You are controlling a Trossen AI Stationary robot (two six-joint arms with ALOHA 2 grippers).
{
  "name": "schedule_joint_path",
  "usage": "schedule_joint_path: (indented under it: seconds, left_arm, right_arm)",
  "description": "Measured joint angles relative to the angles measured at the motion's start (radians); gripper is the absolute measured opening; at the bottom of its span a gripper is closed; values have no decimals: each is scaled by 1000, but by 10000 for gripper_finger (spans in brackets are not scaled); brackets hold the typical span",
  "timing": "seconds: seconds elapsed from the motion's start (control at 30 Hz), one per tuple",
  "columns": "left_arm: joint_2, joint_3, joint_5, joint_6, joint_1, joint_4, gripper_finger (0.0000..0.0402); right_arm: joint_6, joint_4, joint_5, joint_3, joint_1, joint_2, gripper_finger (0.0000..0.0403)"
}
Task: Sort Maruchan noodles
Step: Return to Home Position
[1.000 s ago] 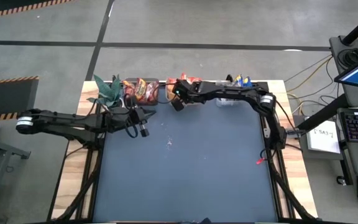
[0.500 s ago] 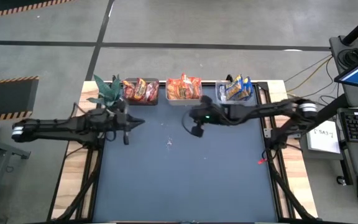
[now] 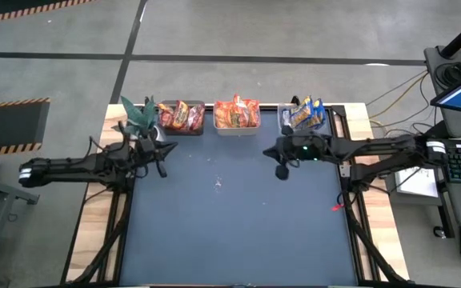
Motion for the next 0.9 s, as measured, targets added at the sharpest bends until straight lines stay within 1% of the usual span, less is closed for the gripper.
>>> schedule_joint_path:
  seconds: [0.1,0.2,0.27,0.4,0.57,0.67,0.9]
  left_arm:
    - [-19,-12,16,10,0,5,0]
    - [-42,-14,74,29,1,-13,0]
    - [-65,-14,92,46,1,-20,0]
    - [-117,-14,93,63,1,-50,0]
    - [-195,-22,95,60,1,-113,0]
    - [-244,-46,95,52,1,-116,0]
    - [-351,-107,94,39,1,-126,0]
  right_arm:
    - [-13,86,-68,-92,-6,-82,9]
    - [-11,152,-62,-172,-12,-163,9]
    - [-13,168,-78,-218,-12,-214,9]
    - [-8,200,-132,-288,-12,-326,9]
    - [13,217,-143,-377,-13,-479,9]
    - [13,216,-166,-428,-13,-579,9]
    - [35,217,-178,-534,-13,-802,9]
